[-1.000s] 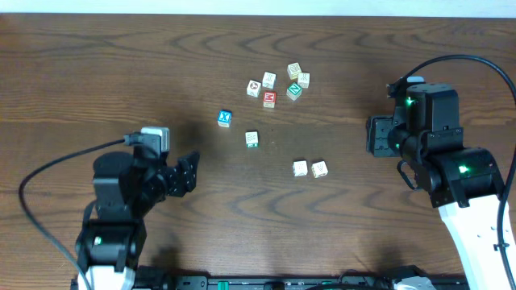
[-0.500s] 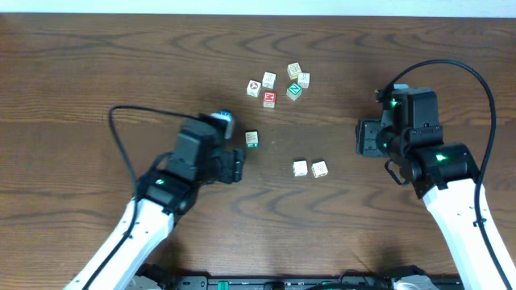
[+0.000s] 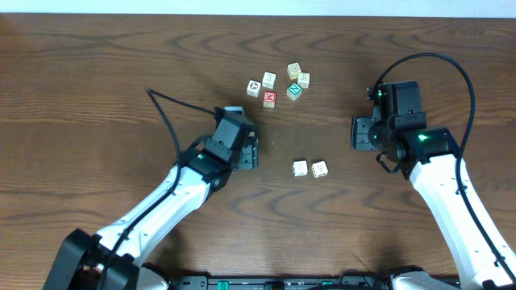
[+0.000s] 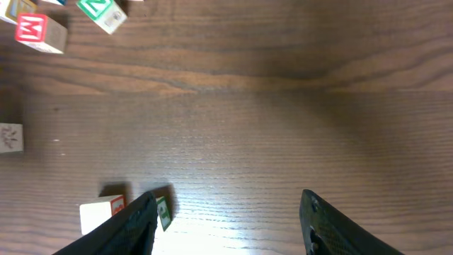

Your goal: Lift 4 blocks

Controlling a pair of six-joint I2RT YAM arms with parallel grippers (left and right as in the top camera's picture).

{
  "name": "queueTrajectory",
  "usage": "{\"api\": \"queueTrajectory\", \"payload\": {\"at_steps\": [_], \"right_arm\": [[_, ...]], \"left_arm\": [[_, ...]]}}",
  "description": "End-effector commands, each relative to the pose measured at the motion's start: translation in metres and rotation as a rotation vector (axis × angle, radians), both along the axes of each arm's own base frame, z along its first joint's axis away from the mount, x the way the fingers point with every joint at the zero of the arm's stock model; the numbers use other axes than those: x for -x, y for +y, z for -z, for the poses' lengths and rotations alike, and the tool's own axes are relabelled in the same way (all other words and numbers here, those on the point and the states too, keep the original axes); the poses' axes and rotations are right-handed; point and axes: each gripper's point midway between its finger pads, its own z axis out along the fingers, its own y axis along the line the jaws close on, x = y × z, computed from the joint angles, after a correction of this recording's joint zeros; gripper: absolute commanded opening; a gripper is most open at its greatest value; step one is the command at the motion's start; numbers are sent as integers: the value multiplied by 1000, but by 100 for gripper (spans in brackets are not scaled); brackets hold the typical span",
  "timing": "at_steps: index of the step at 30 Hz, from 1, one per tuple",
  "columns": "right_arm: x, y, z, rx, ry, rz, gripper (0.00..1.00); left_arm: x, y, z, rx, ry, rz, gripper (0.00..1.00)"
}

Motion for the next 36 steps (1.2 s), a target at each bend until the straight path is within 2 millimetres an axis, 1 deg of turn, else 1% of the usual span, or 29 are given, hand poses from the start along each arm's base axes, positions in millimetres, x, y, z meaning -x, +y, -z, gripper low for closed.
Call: {"api": "queueTrajectory", "payload": {"at_steps": [1,7,18,19,21,27,29,36], "right_arm": [[-1,-5,15,10,41,32,61],[-2,-5,27,14,78,37,60],[-5,-4,26,11,65,36,61],[-5,-4,26,11,64,37,61],[-5,-4,26,11,64,37,60],[-6,-4,26,11,61,36,61],[-6,-4,26,10,60,36,61],[-6,-4,26,10,61,36,60]], "left_arm": [[-19,-20,-16,24,-41,-16,72],[-27,-26,-9,43,-30,-57,72],[-38,-31,0,60,-49,-81,71],[-39,-31,1,60,-48,-82,69],[-40,-32,10,50,-39,-84,63],[-43,-34,30,33,-17,-84,62],[-44,-34,33,31,-15,-84,62],[-48,-30,31,10,-39,-100,62]]}}
